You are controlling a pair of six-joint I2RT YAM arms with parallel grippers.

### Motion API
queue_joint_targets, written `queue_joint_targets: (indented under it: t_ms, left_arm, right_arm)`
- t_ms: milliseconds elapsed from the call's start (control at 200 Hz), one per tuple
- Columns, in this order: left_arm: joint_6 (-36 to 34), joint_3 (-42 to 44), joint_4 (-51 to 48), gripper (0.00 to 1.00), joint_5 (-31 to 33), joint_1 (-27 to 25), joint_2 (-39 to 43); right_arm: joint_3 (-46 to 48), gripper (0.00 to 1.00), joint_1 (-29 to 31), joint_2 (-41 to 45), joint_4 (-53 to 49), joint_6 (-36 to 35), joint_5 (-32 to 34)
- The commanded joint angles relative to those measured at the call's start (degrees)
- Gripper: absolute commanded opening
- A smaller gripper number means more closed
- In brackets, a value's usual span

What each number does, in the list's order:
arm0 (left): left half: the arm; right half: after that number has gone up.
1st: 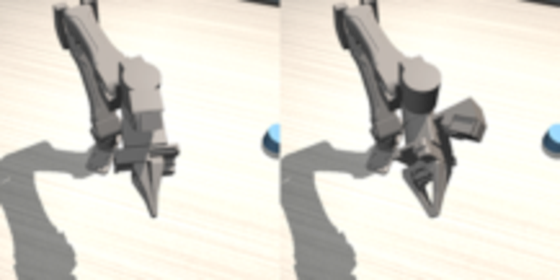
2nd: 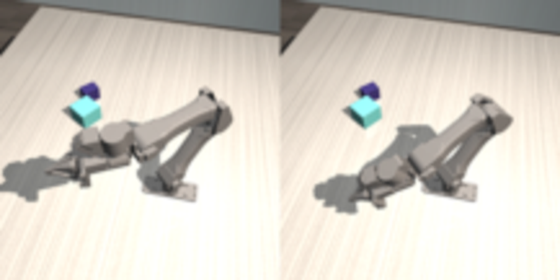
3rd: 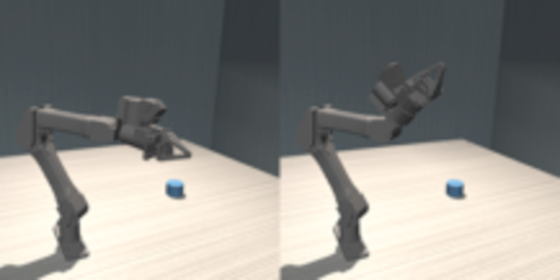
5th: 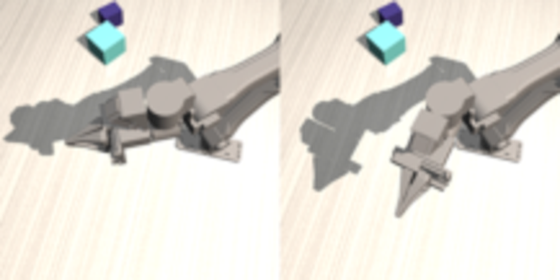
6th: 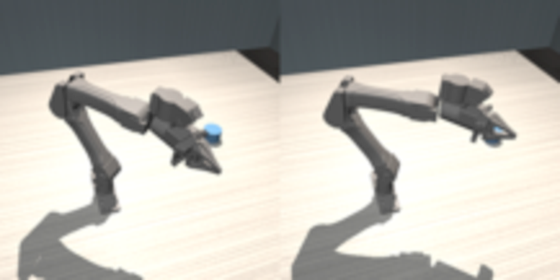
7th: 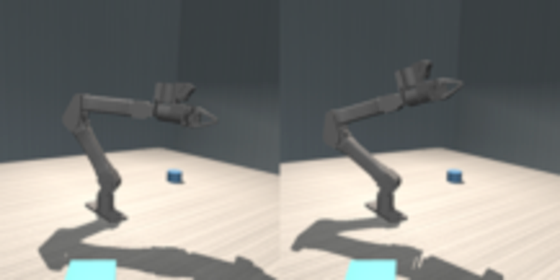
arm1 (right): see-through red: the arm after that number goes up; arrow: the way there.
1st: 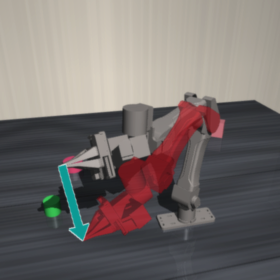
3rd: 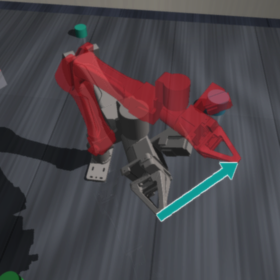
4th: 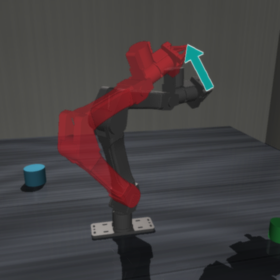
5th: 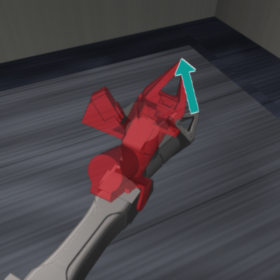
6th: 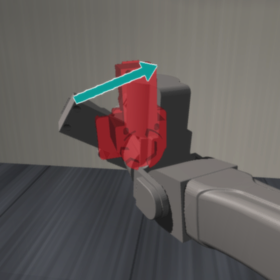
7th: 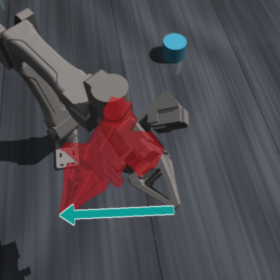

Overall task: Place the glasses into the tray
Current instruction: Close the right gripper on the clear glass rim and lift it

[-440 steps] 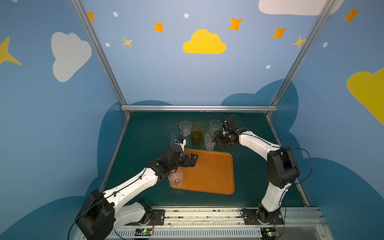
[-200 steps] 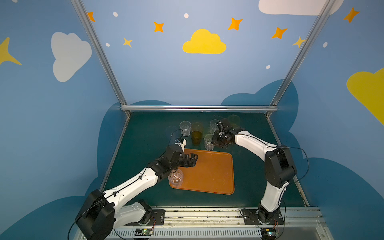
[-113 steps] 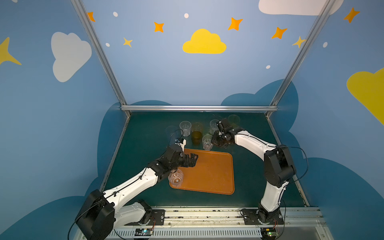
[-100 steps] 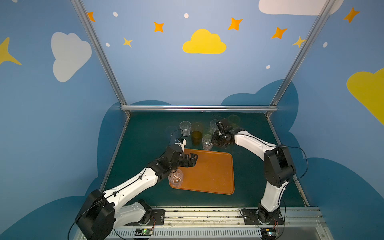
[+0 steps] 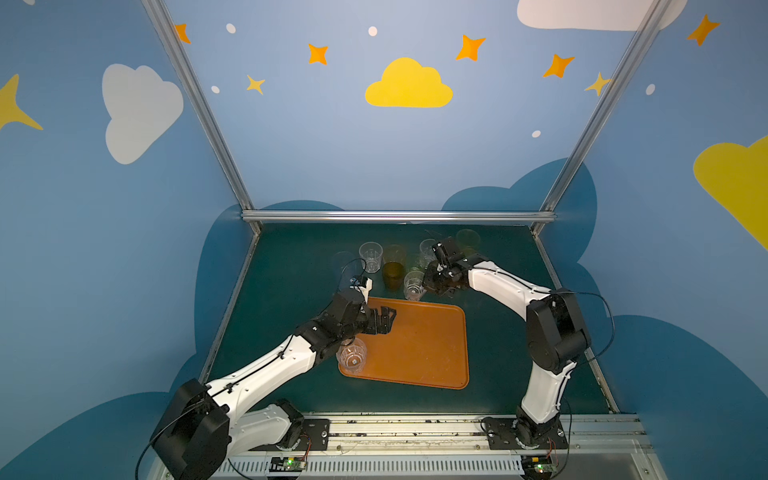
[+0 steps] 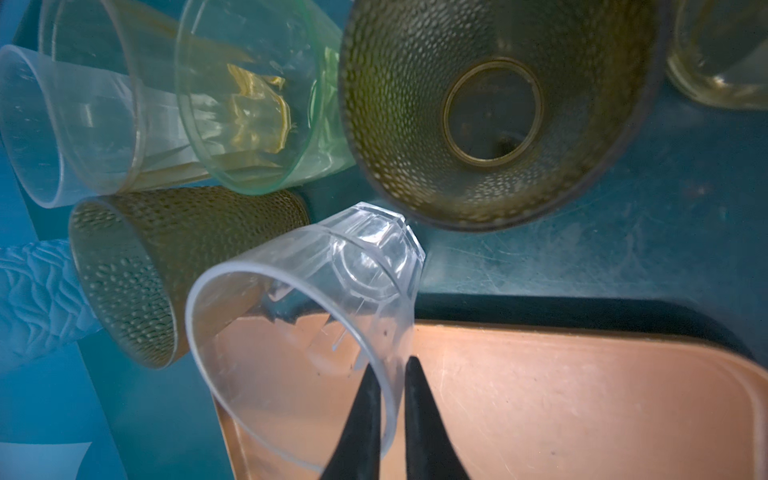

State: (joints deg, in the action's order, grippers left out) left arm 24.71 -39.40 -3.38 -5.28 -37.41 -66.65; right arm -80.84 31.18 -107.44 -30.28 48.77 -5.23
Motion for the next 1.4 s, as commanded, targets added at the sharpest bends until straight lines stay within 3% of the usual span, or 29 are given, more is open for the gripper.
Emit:
queue_joint_targets:
  t_ms: [0,691,1217,1397]
  left_arm:
    - [0.30,0.95,0.65,1.00,0.71,-0.11,-0.54]
    - [0.26,0.82,0.30,1.00,0.71,-0.15,0.07]
    - [1.76,1.83,1.01,1.00,3.29,-0.08,3.98]
    - [3.67,-0.33,-3.43,1.00,6.16,-0.03,5.16]
  right_arm:
    - [-1.03,0.12,0.30,-0.89,-1.67,-0.83,-0.39]
    - [-0.35,0.00,0.38,0.88,-2.40,-0.87,0.20]
    - [5.33,0.00,2.25,13.45,-1.69,-2.78,2.60]
    - [7.51,0.00,3.59,16.30,-2.23,-4.24,2.81]
